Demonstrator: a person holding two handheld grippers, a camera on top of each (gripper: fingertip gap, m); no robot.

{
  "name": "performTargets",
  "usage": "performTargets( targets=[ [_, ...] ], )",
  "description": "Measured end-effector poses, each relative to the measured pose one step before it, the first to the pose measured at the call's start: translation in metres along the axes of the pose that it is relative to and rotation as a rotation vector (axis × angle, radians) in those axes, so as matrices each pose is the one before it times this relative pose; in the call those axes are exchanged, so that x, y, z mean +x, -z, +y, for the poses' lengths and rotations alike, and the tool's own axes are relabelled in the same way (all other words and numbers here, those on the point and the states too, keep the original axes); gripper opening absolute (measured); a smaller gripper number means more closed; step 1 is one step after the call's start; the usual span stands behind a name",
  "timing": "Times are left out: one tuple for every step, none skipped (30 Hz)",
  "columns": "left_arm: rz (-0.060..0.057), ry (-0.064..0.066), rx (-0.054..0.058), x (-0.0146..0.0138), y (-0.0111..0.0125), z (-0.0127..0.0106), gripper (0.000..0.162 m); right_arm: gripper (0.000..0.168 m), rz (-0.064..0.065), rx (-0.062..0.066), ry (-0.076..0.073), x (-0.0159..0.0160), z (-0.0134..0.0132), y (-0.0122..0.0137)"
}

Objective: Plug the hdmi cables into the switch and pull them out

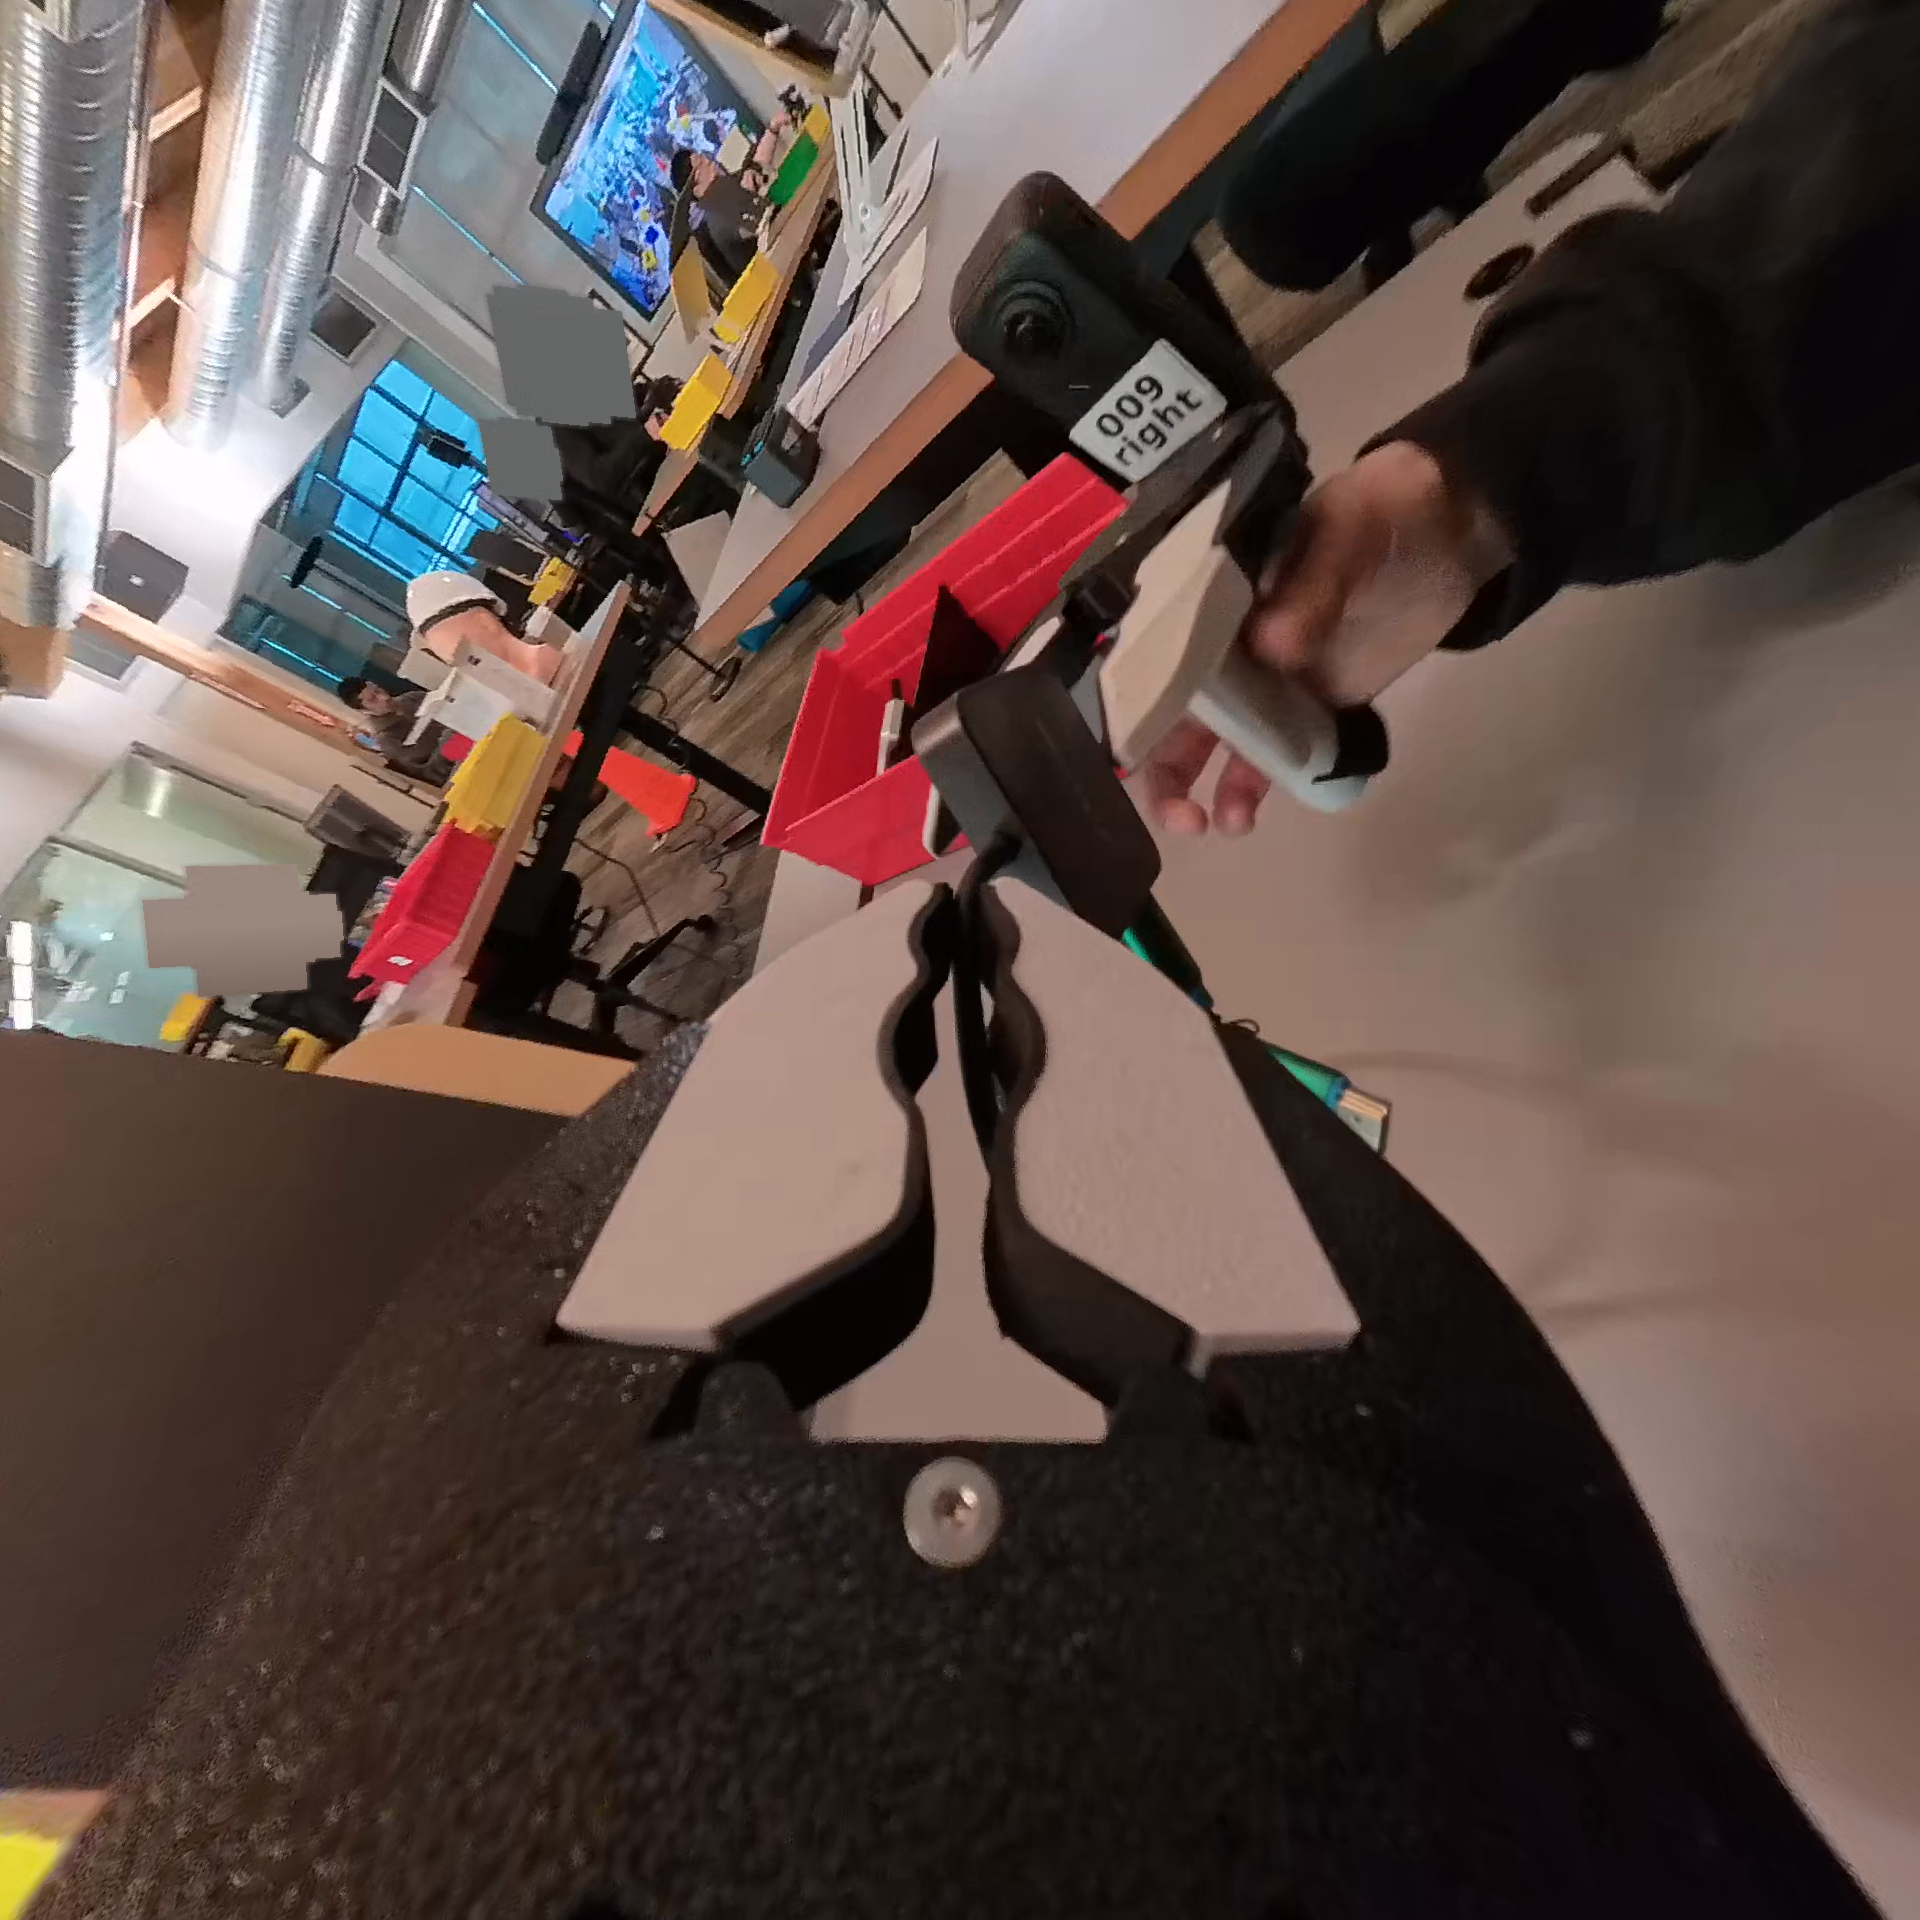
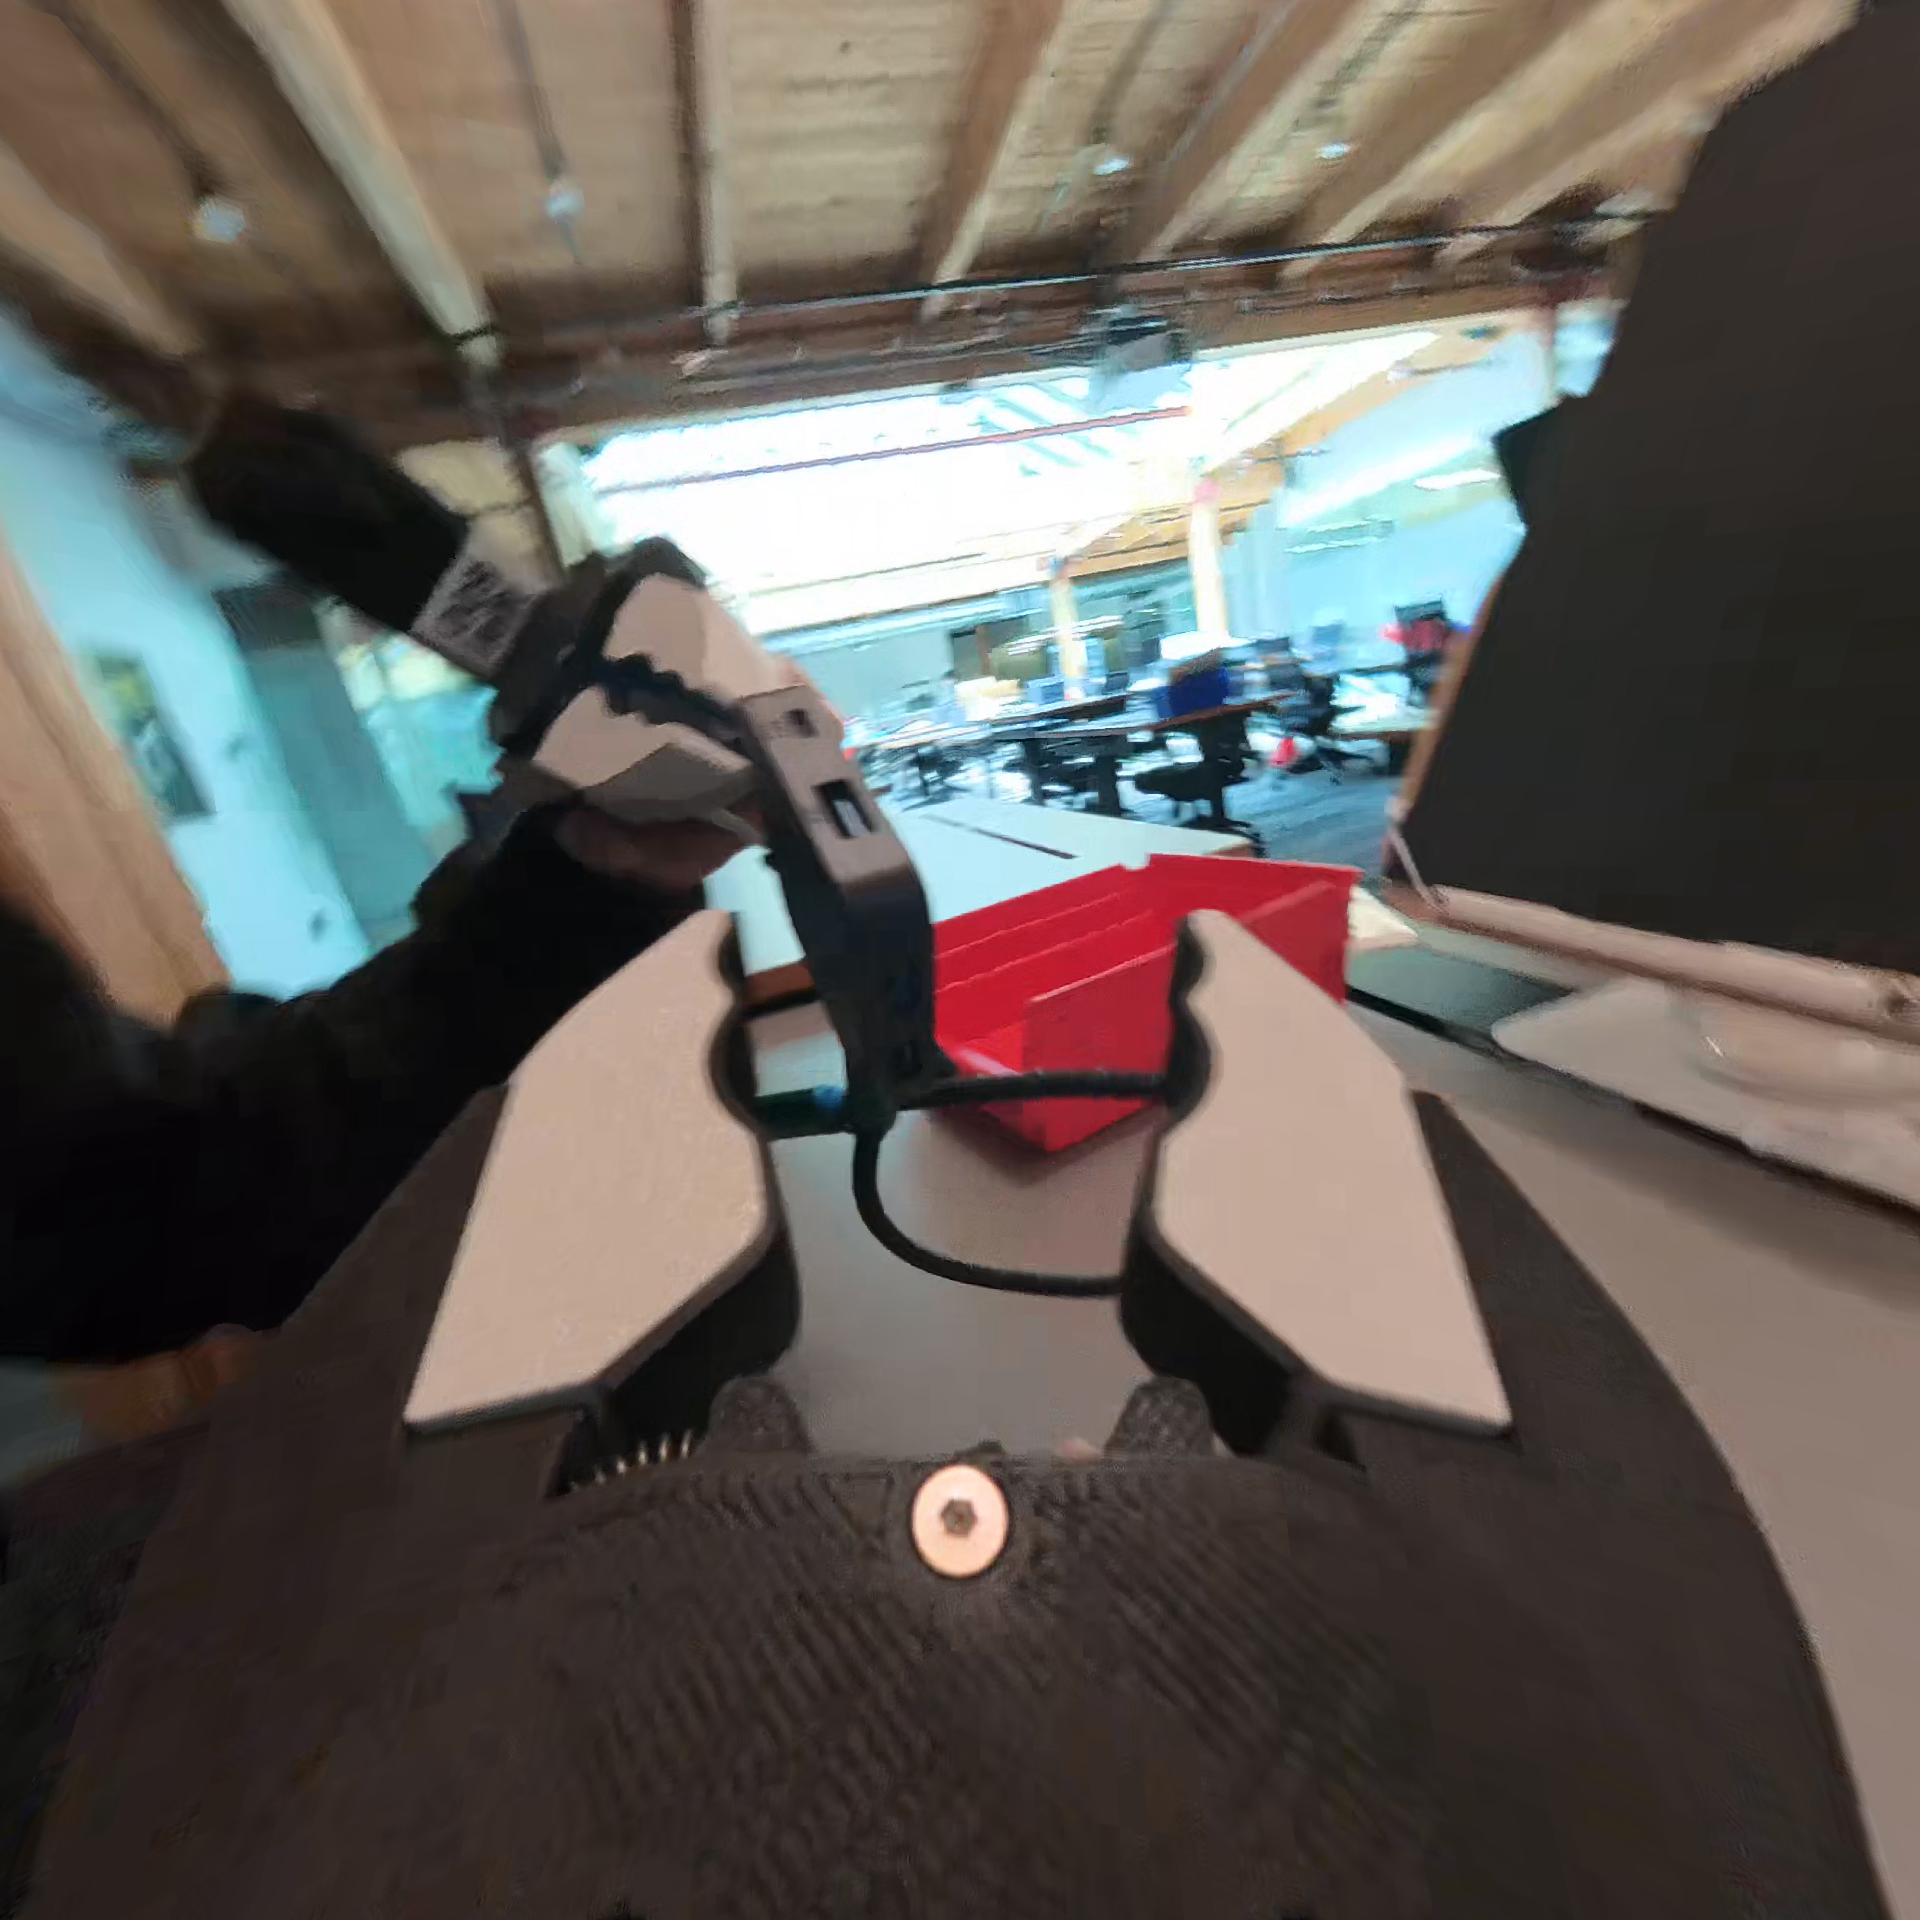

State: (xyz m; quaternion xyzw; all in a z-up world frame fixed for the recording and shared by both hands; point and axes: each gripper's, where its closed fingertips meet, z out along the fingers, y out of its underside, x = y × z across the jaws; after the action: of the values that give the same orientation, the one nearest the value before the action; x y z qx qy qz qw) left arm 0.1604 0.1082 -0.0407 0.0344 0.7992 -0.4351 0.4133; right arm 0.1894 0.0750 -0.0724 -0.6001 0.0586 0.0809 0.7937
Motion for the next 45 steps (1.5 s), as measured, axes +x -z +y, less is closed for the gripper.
performTargets(
  targets=[
    [0.0064,0.0243,0.0126,0.00071,-0.00151,-0.00168,0.004,0.048,-0.0811,-0.0104,0.0572,-0.01360,0.00009,-0.00180],
    [0.0012,0.0256,0.0047,-0.00016,-0.00107,0.00014,0.004,0.020,-0.0471,0.0061,0.0643,-0.00938,-0.00112,-0.00097],
    [-0.0027,0.0266,0.0017,-0.00105,-0.00007,0.00147,0.004,0.016,-0.0025,0.0299,0.0647,-0.00344,-0.00410,0.00020],
    [0.0120,0.0354,0.0109,0.00089,0.00054,0.00067,0.004,0.015,-0.0090,0.0115,0.0648,-0.00454,-0.00227,0.00029],
    [0.0200,0.0468,0.0098,0.00259,0.00027,0.00080,0.004,0.014,0.0092,-0.0063,0.0820,-0.00201,-0.00119,0.00085],
    [0.0235,0.0487,0.0015,0.00368,-0.00012,0.00193,0.005,0.014,0.0066,-0.0240,0.0912,-0.00233,-0.00025,0.00121],
    [0.0205,0.0487,-0.0023,0.00351,-0.00035,0.00238,0.005,0.014,0.0050,-0.0446,0.0977,-0.00161,0.00132,0.00128],
    [0.0073,0.0493,-0.0085,0.00167,-0.00069,0.00347,0.006,0.014,0.0079,-0.0532,0.1082,-0.00077,0.00196,0.00083],
    [0.0127,0.0475,-0.0102,0.00215,-0.00079,0.00353,0.013,0.014,0.0073,-0.0474,0.1218,-0.00059,0.00104,0.00111],
    [0.0268,0.0498,-0.0033,0.00409,-0.00055,0.00205,0.026,0.014,0.0070,-0.0456,0.1330,0.00034,0.00117,0.00164],
    [0.0214,0.0614,0.0037,0.00310,-0.00023,0.00070,0.039,0.014,0.0038,-0.0476,0.1382,0.00081,0.00247,0.00217],
    [0.0186,0.0736,0.0051,0.00195,0.00003,0.00001,0.050,0.014,-0.0034,-0.0449,0.1200,0.00043,0.00307,0.00234],
    [0.0311,0.0827,0.0054,0.00301,-0.00017,-0.00036,0.059,0.014,-0.0057,-0.0363,0.0837,0.00068,0.00275,0.00200],
    [0.0420,0.0817,0.0058,0.00404,-0.00048,-0.00090,0.061,0.014,-0.0121,-0.0234,0.0599,-0.00007,0.00149,0.00160],
    [0.0311,0.0658,0.0064,0.00248,-0.00119,-0.00151,0.060,0.014,-0.0174,-0.0107,0.0498,-0.00128,0.00018,0.00153],
    [0.0107,0.0396,0.0022,-0.00011,-0.00189,-0.00101,0.060,0.014,-0.0194,-0.0049,0.0466,-0.00200,-0.00051,0.00139],
    [0.0013,0.0082,-0.0116,-0.00129,-0.00250,0.00067,0.060,0.014,-0.0124,-0.0071,0.0443,-0.00132,-0.00093,0.00095],
    [0.0020,-0.0120,-0.0245,-0.00097,-0.00288,0.00187,0.063,0.014,-0.0140,-0.0007,0.0439,-0.00190,-0.00234,0.00082],
    [0.0067,-0.0133,-0.0331,-0.00032,-0.00317,0.00250,0.065,0.014,-0.0150,0.0026,0.0400,-0.00203,-0.00296,0.00045],
    [0.0240,-0.0041,-0.0445,0.00178,-0.00380,0.00392,0.069,0.014,-0.0122,-0.0002,0.0311,-0.00165,-0.00270,0.00001],
    [0.0440,0.0033,-0.0535,0.00380,-0.00446,0.00490,0.071,0.014,-0.0140,0.0044,0.0158,-0.00168,-0.00301,-0.00022],
    [0.0425,0.0081,-0.0480,0.00285,-0.00511,0.00419,0.072,0.014,-0.0113,0.0120,0.0063,-0.00124,-0.00372,-0.00016],
    [0.0360,0.0126,-0.0381,0.00138,-0.00531,0.00318,0.074,0.014,-0.0004,0.0130,0.0038,-0.00016,-0.00361,0.00010],
    [0.0275,0.0122,-0.0284,-0.00002,-0.00526,0.00161,0.076,0.014,-0.0041,0.0129,0.0083,-0.00079,-0.00339,0.00015],
    [0.0110,0.0073,-0.0122,-0.00200,-0.00459,-0.00036,0.078,0.014,-0.0130,0.0035,0.0056,-0.00167,-0.00191,-0.00040],
    [0.0141,-0.0019,-0.0023,-0.00085,-0.00407,-0.00080,0.083,0.014,0.0026,-0.0041,0.0034,0.00025,-0.00094,-0.00027],
    [0.0180,-0.0077,-0.0009,0.00059,-0.00370,-0.00032,0.085,0.014,-0.0069,0.0021,0.0020,-0.00098,-0.00085,-0.00014],
    [0.0186,-0.0090,-0.0048,0.00158,-0.00331,0.00041,0.085,0.014,-0.0104,0.0038,-0.0043,-0.00140,-0.00064,-0.00003],
    [0.0160,-0.0072,-0.0029,0.00197,-0.00332,0.00004,0.084,0.014,0.0023,0.0023,-0.0070,0.00011,-0.00015,0.00016],
    [0.0194,-0.0091,0.0023,0.00288,-0.00343,-0.00079,0.082,0.014,-0.0007,0.0094,-0.0083,-0.00036,-0.00076,0.00015],
    [0.0291,-0.0093,0.0020,0.00451,-0.00372,-0.00083,0.076,0.014,-0.0011,0.0068,-0.0065,-0.00026,-0.00055,-0.00016],
    [0.0121,-0.0053,-0.0063,0.00205,-0.00382,-0.00006,0.074,0.014,-0.0035,0.0015,0.0029,-0.00059,0.00009,-0.00024],
    [-0.0133,-0.0076,-0.0154,-0.00203,-0.00201,0.00156,0.073,0.014,-0.0105,0.0018,0.0061,-0.00151,0.00060,0.00020],
    [-0.0134,0.0018,-0.0050,-0.00225,-0.00081,0.00078,0.073,0.014,-0.0036,-0.0032,0.0010,-0.00077,0.00212,0.00035],
    [-0.0067,0.0133,0.0019,-0.00150,-0.00065,0.00023,0.073,0.014,0.0005,0.0030,-0.0058,-0.00030,0.00164,0.00034],
    [-0.0126,0.0084,0.0025,-0.00197,-0.00087,0.00044,0.073,0.014,-0.0010,0.0017,-0.0089,-0.00051,0.00217,0.00026],
    [-0.0232,-0.0050,0.0025,-0.00294,-0.00101,0.00042,0.073,0.014,-0.0006,-0.0049,-0.0021,-0.00112,0.00289,0.00000],
    [-0.0322,-0.0218,-0.0008,-0.00374,-0.00054,0.00119,0.073,0.014,0.0030,-0.0023,-0.0134,-0.00091,0.00303,-0.00046],
    [-0.0421,-0.0394,-0.0137,-0.00451,0.00057,0.00285,0.073,0.020,-0.0092,0.0056,-0.0458,-0.00160,0.00249,-0.00016],
    [-0.0503,-0.0481,-0.0179,-0.00535,0.00160,0.00351,0.072,0.031,-0.0111,0.0009,-0.0744,-0.00024,0.00388,0.00062],
    [-0.0392,-0.0446,-0.0131,-0.00381,0.00238,0.00336,0.072,0.041,-0.0137,-0.0055,-0.0984,0.00072,0.00589,0.00186],
    [-0.0175,-0.0395,-0.0064,-0.00116,0.00280,0.00272,0.072,0.051,-0.0222,0.0019,-0.1312,0.00119,0.00586,0.00286],
    [-0.0068,-0.0349,0.0085,0.00032,0.00279,0.00127,0.072,0.057,-0.0207,0.0151,-0.1430,0.00233,0.00479,0.00372],
    [-0.0015,-0.0310,0.0161,0.00086,0.00251,0.00050,0.072,0.057,-0.0210,0.0251,-0.1260,0.00215,0.00343,0.00454],
    [0.0129,-0.0238,0.0145,0.00257,0.00233,0.00056,0.072,0.052,-0.0271,0.0252,-0.0971,0.00016,0.00271,0.00446]
  ],
)
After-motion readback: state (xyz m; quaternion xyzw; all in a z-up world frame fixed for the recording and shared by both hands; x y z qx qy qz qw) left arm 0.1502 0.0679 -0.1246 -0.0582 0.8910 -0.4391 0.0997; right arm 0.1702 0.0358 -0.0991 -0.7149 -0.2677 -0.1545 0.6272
